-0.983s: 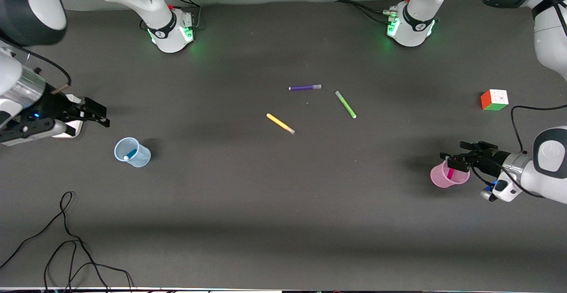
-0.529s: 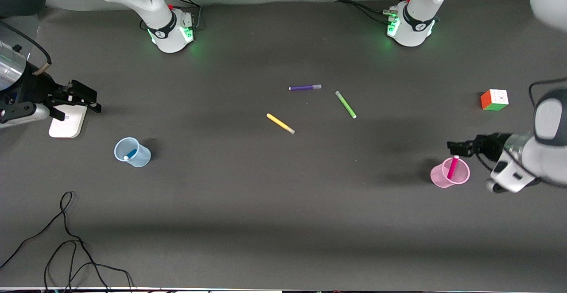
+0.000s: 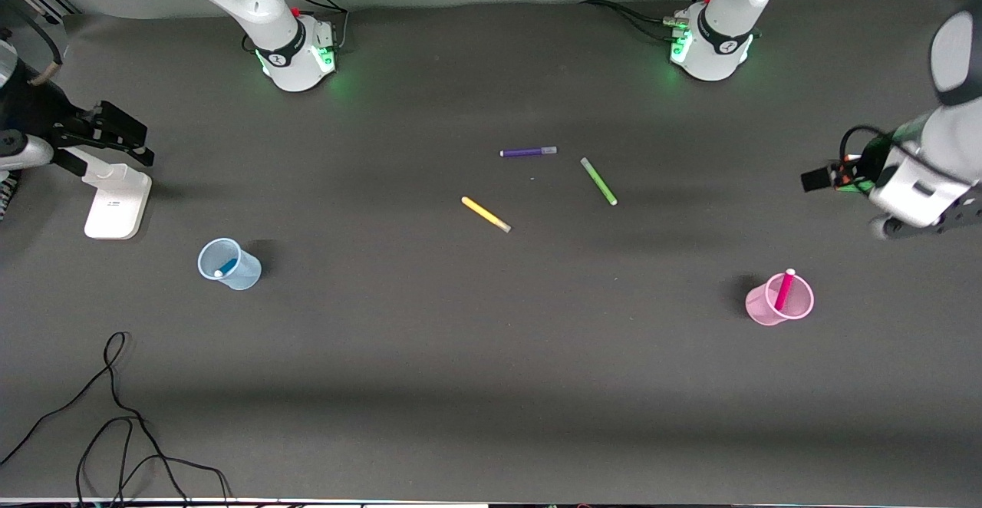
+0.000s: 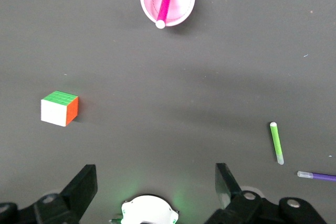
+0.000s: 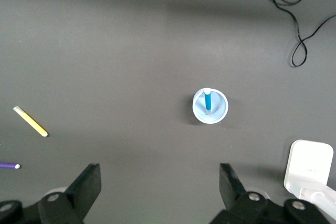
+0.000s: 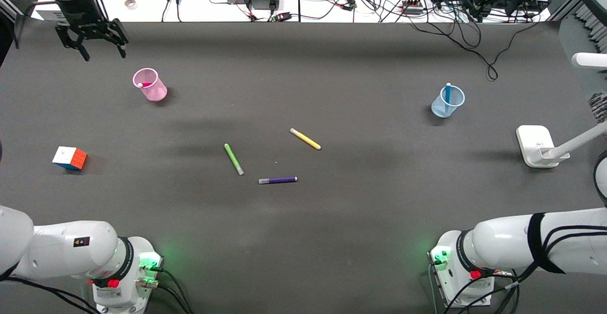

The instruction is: Place pink and blue markers in matching cups

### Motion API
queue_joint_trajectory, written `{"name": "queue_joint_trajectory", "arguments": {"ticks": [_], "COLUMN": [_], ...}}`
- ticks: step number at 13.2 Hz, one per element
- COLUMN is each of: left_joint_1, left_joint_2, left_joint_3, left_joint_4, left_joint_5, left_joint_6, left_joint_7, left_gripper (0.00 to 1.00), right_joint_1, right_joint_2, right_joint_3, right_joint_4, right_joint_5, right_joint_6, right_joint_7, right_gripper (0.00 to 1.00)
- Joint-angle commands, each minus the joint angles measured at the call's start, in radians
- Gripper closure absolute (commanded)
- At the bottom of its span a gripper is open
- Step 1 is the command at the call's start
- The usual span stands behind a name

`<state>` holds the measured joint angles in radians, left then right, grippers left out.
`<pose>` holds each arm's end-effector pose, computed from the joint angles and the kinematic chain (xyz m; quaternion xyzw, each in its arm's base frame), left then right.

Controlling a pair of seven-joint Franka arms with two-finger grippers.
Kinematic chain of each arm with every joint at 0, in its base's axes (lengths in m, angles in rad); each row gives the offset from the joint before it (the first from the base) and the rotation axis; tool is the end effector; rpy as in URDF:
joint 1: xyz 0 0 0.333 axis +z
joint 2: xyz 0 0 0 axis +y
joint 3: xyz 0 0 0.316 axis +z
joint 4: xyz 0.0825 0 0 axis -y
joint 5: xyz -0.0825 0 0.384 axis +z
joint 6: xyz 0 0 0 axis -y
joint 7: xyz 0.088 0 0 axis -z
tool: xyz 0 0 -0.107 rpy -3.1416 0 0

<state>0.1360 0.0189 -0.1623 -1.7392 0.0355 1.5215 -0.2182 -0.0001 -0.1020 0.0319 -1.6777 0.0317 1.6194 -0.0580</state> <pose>0.5415 -0.0097 0.5325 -0.9885 -0.0937 0.1150 0.0304 0.5265 0.0209 0.6333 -0.9987 -0.0444 -0.0220 0.0139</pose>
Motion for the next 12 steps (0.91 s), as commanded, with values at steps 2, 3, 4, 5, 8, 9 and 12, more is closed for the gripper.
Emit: {"name": "queue_joint_trajectory", "arguments": {"ticks": [2,3,4,5,8,9,12], "left_joint_1": [-0.018,-0.030,-0.033,-0.033,-0.032,-0.029,-0.030], "left_joint_2": [-0.050,-0.050,-0.048,-0.044,-0.039,-0.039,-0.033], "left_joint_3": [0.007,0.001,0.000,0.000,0.000,0.000,0.000], "left_joint_4": [0.074,0.075,0.075,0.075,0.073,0.073,0.072], "left_joint_5": [0.021,0.023,0.023,0.023,0.021,0.021,0.021], "left_joint_6": [-0.096,-0.098,-0.099,-0.100,-0.104,-0.104,-0.110], "left_joint_7": [0.003,0.000,-0.001,0.000,0.002,0.003,0.006], "left_gripper": [0.00,0.00,0.00,0.00,0.00,0.00,0.00], "right_joint_1": [-0.040,-0.038,-0.038,-0.038,-0.041,-0.041,-0.040], "right_joint_2": [-0.008,-0.001,0.005,0.008,0.031,0.041,0.050], "right_joint_3": [0.063,0.063,0.062,0.062,0.059,0.057,0.057], "right_joint_4": [-0.043,-0.040,-0.037,-0.037,-0.014,-0.004,0.004], "right_joint_5": [-0.013,-0.015,-0.016,-0.016,-0.013,-0.012,-0.012], "right_joint_6": [0.027,0.027,0.027,0.025,0.022,0.023,0.023], "right_joint_7": [0.015,0.023,0.023,0.023,0.035,0.041,0.064], "right_gripper": [0.00,0.00,0.00,0.00,0.00,0.00,0.00]}}
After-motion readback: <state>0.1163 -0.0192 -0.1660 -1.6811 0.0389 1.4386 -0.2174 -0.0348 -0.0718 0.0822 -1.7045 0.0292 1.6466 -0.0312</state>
